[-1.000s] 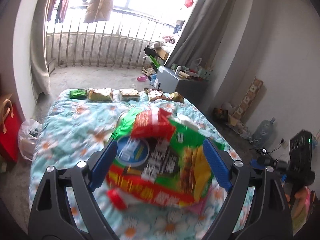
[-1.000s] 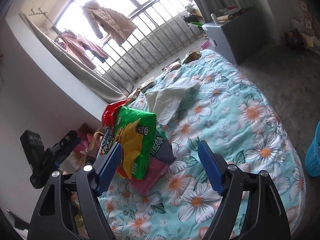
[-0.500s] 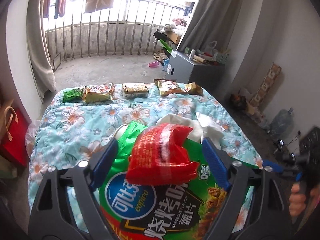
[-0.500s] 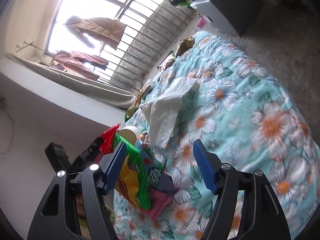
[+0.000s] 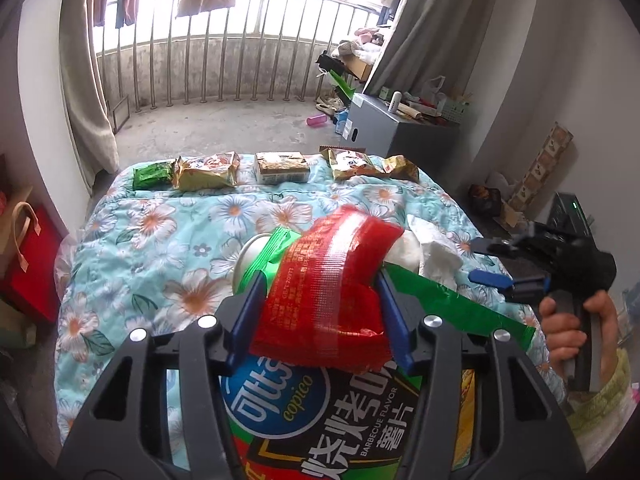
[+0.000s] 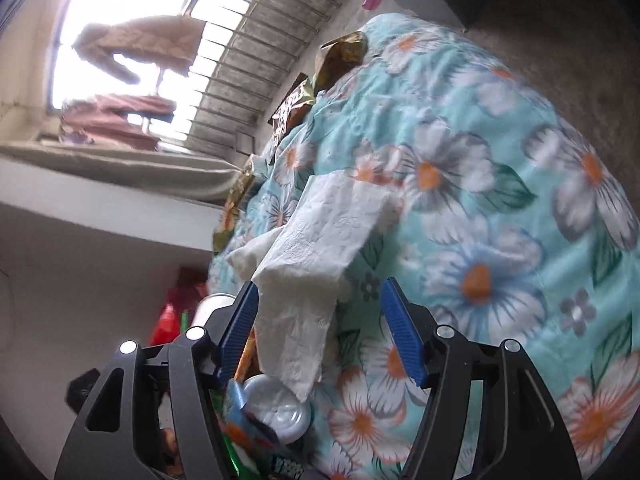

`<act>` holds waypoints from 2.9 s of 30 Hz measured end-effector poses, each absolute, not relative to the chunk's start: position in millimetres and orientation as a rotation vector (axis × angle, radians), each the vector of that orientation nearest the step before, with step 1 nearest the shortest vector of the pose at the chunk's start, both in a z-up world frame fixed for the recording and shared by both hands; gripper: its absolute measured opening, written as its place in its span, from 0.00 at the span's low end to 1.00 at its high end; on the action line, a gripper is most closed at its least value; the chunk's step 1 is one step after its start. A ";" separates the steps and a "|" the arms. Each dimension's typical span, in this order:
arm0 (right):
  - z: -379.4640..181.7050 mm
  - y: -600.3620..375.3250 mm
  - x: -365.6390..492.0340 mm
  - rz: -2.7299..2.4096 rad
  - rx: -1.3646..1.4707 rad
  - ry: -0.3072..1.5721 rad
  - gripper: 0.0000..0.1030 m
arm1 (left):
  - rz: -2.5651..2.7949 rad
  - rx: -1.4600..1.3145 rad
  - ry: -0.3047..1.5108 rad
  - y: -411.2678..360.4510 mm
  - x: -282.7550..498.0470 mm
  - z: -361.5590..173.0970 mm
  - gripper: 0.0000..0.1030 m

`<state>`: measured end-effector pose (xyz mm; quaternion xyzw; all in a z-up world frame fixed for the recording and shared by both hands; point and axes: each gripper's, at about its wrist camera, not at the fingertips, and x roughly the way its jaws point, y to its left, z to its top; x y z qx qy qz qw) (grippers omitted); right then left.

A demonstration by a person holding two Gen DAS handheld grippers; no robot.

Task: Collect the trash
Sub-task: 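Grasp the red plastic wrapper with the left tool while the right tool grasps white tissue, then lift the red wrapper and white tissue off the bed with both tools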

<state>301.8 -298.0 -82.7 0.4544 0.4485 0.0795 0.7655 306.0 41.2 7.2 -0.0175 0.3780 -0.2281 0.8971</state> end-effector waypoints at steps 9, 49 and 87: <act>-78.9 -244.8 362.9 0.091 0.725 1.127 0.69 | -0.474 -0.050 0.770 44.7 303.1 10.1 0.44; -78.0 -285.8 147.5 0.250 1.044 0.918 0.15 | -0.559 -0.174 0.613 94.9 204.7 57.5 0.28; -57.7 -287.2 32.1 0.313 1.107 0.680 0.04 | -0.714 -0.160 0.726 49.6 139.2 28.3 0.28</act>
